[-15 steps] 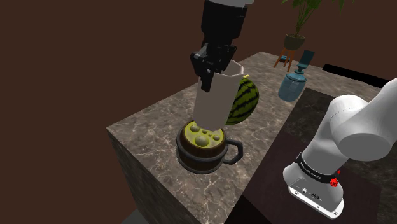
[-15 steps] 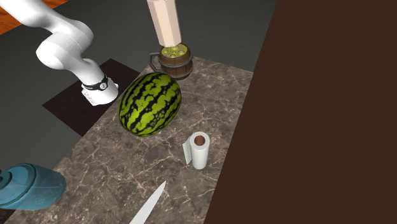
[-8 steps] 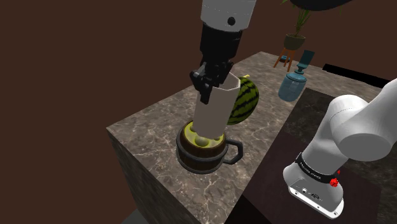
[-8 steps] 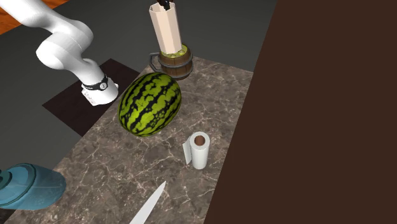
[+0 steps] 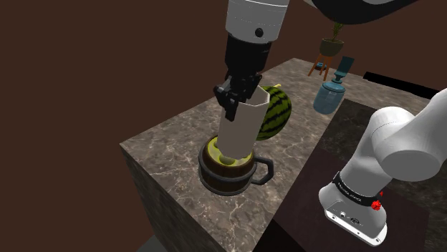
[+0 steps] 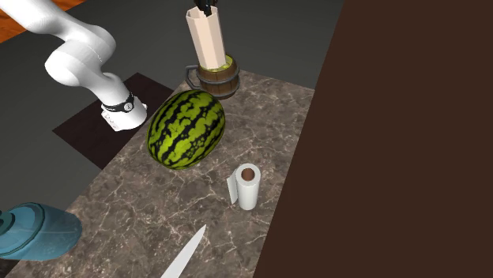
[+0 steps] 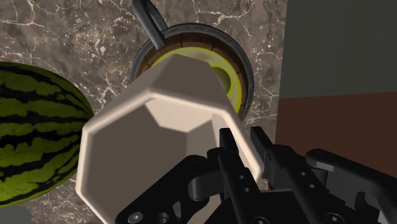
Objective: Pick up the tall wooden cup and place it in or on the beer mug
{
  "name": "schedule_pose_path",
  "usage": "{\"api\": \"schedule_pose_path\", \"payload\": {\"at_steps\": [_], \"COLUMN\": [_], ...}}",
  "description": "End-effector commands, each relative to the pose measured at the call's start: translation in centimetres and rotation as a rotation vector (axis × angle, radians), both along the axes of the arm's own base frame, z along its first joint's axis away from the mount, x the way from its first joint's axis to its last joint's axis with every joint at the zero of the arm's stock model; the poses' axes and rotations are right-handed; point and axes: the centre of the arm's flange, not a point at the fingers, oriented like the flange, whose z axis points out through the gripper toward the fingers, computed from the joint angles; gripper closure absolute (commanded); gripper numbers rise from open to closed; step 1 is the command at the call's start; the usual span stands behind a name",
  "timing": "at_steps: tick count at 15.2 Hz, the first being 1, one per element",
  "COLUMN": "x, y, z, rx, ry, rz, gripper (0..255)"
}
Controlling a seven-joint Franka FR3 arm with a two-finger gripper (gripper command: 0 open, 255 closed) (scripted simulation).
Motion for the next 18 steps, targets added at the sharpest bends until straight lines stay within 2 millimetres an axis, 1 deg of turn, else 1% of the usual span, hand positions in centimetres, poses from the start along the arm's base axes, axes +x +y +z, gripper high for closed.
{"api": "schedule_pose_path", "payload": {"at_steps": [1, 2, 7, 10, 11, 18], "x": [0.0, 0.0, 0.0, -0.3, -0.4, -0.4], "y": [0.0, 0.0, 0.0, 0.0, 0.0, 0.0], "z": [0.0, 0.0, 0.0, 4.0, 5.0, 5.0], "rx": [0.000, 0.000, 0.000, 0.000, 0.000, 0.000], "ry": [-0.001, -0.001, -0.001, -0.001, -0.001, -0.001], "rz": [0.000, 0.000, 0.000, 0.000, 0.000, 0.000], "gripper": [255, 0, 0, 0, 0, 0]}}
